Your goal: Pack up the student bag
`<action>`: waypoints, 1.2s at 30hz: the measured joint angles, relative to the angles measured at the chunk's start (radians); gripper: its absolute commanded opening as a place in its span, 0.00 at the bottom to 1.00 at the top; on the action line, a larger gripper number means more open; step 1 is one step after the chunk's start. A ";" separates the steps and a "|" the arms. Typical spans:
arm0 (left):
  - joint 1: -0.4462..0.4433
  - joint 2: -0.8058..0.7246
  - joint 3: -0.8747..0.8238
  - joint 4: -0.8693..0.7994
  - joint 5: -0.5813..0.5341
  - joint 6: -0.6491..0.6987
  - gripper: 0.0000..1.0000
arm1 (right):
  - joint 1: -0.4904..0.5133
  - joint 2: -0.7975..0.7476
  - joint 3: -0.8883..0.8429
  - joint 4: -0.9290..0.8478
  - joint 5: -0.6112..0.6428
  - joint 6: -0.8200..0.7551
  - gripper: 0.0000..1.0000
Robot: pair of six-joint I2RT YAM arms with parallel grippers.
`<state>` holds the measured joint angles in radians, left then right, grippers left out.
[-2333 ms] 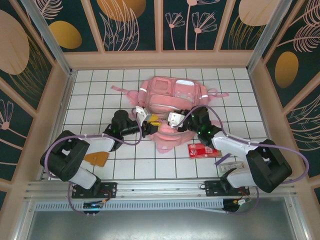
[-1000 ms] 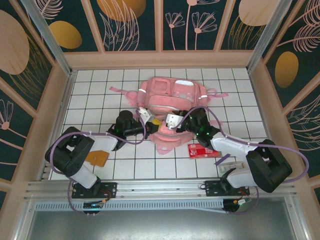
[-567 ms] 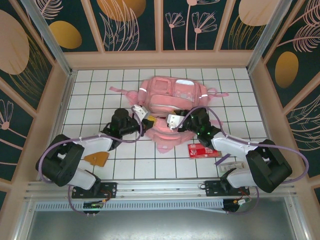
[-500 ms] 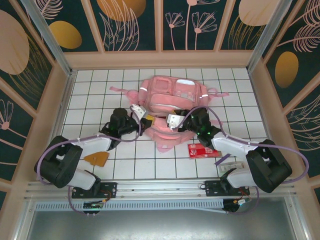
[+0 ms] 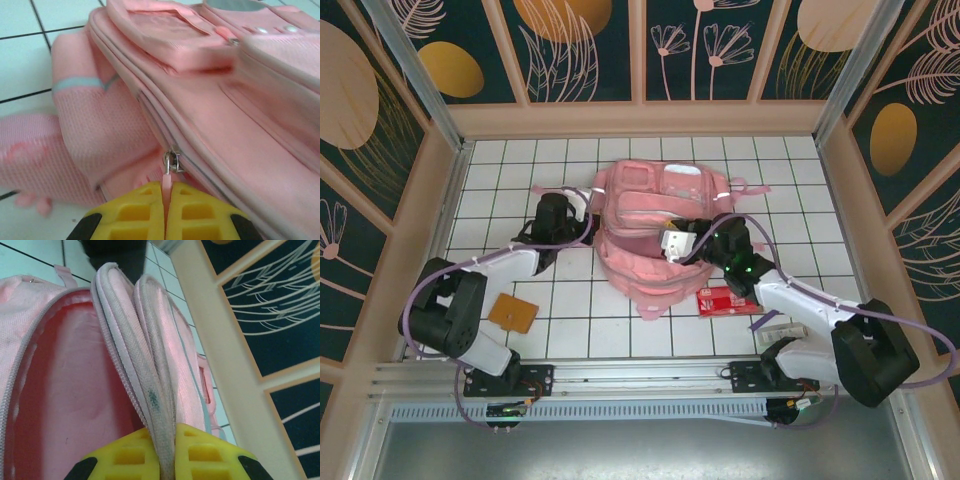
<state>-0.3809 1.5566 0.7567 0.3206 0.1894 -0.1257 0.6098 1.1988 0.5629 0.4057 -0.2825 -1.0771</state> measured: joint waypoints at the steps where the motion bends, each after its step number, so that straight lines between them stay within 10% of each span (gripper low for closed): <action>1: 0.006 0.017 0.023 -0.016 -0.008 -0.002 0.00 | 0.003 -0.002 0.000 -0.008 -0.013 -0.005 0.00; 10: 0.042 0.254 0.241 -0.137 0.081 -0.072 0.00 | 0.027 -0.003 0.001 -0.051 -0.025 -0.018 0.00; 21: 0.134 0.142 0.217 -0.148 0.101 -0.072 0.52 | 0.019 0.018 0.021 -0.053 -0.065 -0.014 0.00; 28: 0.146 -0.213 0.043 -0.055 0.342 0.289 0.71 | -0.046 0.064 0.069 -0.024 -0.178 0.038 0.00; 32: 0.037 -0.240 -0.043 -0.064 0.413 0.568 0.99 | -0.055 0.118 0.115 -0.019 -0.205 0.063 0.00; 36: -0.043 -0.238 -0.102 -0.045 0.391 0.712 0.99 | -0.055 0.160 0.150 -0.020 -0.227 0.092 0.00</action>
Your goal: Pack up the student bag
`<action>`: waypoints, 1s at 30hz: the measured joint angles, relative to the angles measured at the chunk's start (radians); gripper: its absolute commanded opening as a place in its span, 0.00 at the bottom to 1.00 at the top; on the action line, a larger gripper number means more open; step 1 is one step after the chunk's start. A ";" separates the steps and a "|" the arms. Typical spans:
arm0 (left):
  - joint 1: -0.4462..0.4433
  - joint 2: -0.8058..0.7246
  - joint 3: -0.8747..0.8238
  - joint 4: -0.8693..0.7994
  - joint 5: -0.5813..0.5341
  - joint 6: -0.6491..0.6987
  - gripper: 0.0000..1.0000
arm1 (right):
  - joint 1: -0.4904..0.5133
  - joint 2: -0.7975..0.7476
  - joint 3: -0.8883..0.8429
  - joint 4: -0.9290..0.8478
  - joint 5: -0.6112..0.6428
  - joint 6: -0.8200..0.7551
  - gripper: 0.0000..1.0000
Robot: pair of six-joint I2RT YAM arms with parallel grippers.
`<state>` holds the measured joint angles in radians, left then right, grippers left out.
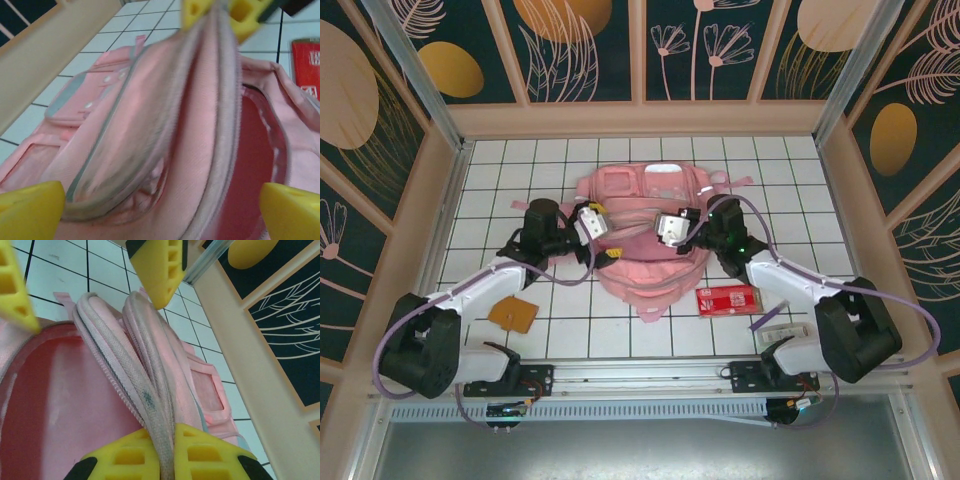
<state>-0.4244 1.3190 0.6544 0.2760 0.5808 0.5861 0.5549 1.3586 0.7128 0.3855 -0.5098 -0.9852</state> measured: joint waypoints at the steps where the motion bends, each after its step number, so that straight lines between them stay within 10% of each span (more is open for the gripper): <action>1: -0.007 0.001 -0.008 0.023 -0.023 0.018 0.99 | 0.000 0.006 0.004 0.001 -0.005 0.006 0.00; 7: -0.055 0.013 -0.010 0.150 -0.177 0.060 0.93 | 0.010 0.016 0.006 0.015 -0.020 0.058 0.28; 9: -0.061 0.016 -0.007 0.174 -0.217 0.036 0.65 | 0.013 0.019 0.006 0.042 -0.035 0.104 0.50; 11: -0.065 0.026 0.019 0.154 -0.255 -0.009 0.33 | 0.018 0.019 0.007 0.088 -0.034 0.174 0.97; 14: -0.069 0.063 0.111 0.084 -0.309 -0.065 0.01 | 0.019 0.005 -0.003 0.162 0.013 0.292 0.99; 19: -0.063 0.089 0.194 0.040 -0.411 -0.178 0.00 | 0.017 -0.145 -0.109 0.298 0.343 0.740 0.99; 24: -0.037 0.089 0.195 0.034 -0.454 -0.338 0.00 | -0.055 -0.316 0.002 -0.129 0.682 1.396 0.99; 30: -0.030 0.089 0.195 0.030 -0.501 -0.483 0.01 | -0.067 -0.377 0.035 -0.612 0.697 1.761 0.99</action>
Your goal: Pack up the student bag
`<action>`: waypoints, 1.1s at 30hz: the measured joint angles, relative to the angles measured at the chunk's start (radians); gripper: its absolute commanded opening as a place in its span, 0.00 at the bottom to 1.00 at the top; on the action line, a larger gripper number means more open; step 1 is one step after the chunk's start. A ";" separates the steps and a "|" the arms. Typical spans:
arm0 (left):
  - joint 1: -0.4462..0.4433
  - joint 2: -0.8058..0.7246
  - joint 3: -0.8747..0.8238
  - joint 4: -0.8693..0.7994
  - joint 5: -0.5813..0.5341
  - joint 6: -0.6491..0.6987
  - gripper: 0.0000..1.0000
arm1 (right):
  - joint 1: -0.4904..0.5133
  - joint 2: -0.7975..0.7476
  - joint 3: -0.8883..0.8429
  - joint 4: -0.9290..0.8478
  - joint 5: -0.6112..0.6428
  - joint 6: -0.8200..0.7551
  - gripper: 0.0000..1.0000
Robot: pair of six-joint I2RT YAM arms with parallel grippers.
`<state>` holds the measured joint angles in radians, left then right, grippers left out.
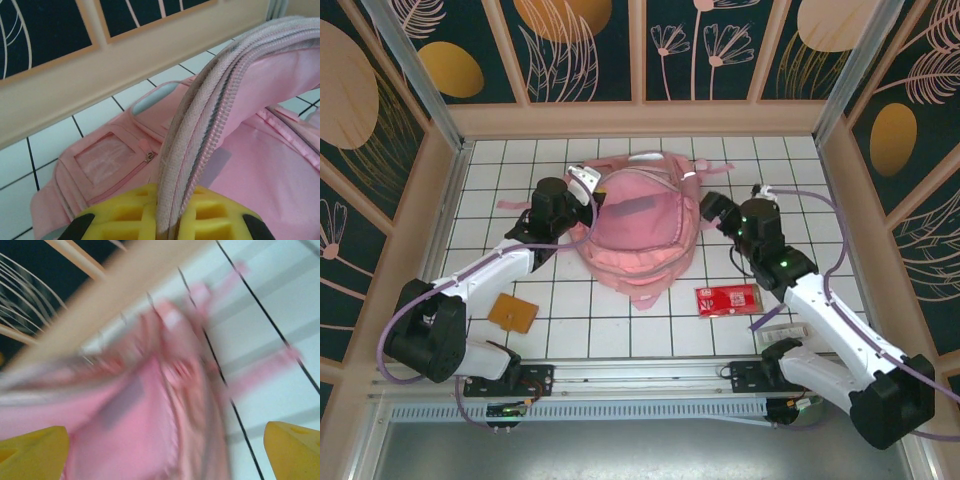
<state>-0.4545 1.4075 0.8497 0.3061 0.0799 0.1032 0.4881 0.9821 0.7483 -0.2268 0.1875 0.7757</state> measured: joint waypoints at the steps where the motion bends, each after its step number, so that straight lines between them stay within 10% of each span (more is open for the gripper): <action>1: 0.002 0.000 0.003 -0.008 -0.008 -0.018 0.01 | 0.002 0.018 0.005 -0.094 -0.014 0.042 0.99; 7: 0.011 0.000 0.035 -0.048 -0.034 -0.067 0.02 | 0.023 0.114 0.013 -0.534 -0.143 0.360 0.97; 16: 0.014 0.000 0.008 -0.040 -0.010 -0.120 0.03 | 0.116 0.042 -0.181 -0.566 -0.306 0.777 0.65; 33: 0.015 -0.042 -0.051 -0.022 0.005 -0.104 0.03 | 0.101 0.107 -0.278 -0.406 -0.183 0.686 0.16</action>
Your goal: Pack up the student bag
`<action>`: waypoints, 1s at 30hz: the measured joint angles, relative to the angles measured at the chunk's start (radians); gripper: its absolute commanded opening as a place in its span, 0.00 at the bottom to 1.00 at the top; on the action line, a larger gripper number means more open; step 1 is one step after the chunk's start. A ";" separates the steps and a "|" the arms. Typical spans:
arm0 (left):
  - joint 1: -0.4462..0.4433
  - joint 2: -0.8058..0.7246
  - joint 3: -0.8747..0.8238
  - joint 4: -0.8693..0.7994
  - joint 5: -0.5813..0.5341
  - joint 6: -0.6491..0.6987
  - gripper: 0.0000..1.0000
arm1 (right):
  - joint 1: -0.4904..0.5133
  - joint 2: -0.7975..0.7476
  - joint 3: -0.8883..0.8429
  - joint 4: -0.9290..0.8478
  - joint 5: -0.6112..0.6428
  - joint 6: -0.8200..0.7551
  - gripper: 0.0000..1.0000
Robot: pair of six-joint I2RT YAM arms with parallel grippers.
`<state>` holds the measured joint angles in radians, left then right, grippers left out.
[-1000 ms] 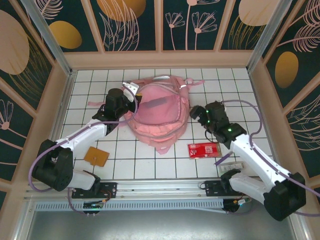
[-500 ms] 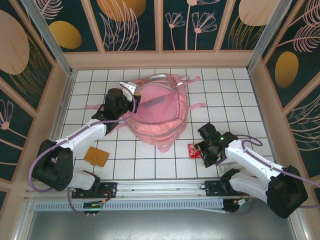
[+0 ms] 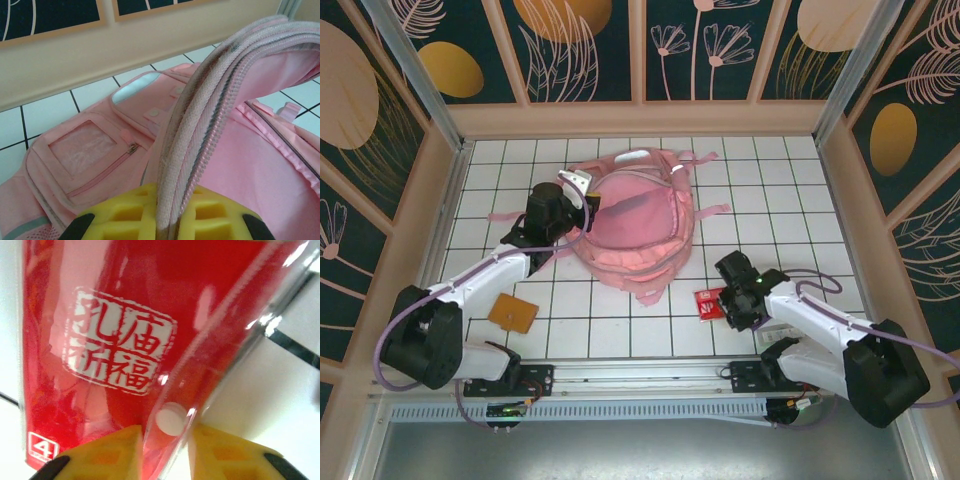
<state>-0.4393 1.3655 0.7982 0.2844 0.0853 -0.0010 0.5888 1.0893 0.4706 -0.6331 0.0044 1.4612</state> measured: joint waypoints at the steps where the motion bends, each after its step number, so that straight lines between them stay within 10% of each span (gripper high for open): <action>1: 0.000 -0.003 -0.002 0.000 0.000 0.000 0.03 | 0.011 0.000 0.000 0.024 0.021 -0.018 0.12; 21: 0.003 -0.010 0.072 -0.103 0.061 -0.113 0.01 | 0.127 -0.101 0.318 0.147 0.019 -0.286 0.00; 30: 0.010 0.016 0.101 -0.102 0.213 -0.232 0.00 | 0.126 0.164 0.460 0.296 -0.087 -0.230 0.00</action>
<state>-0.4297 1.3819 0.8997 0.1825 0.2981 -0.2329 0.7143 1.2530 0.9306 -0.3367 -0.0826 1.2308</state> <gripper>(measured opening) 0.085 0.049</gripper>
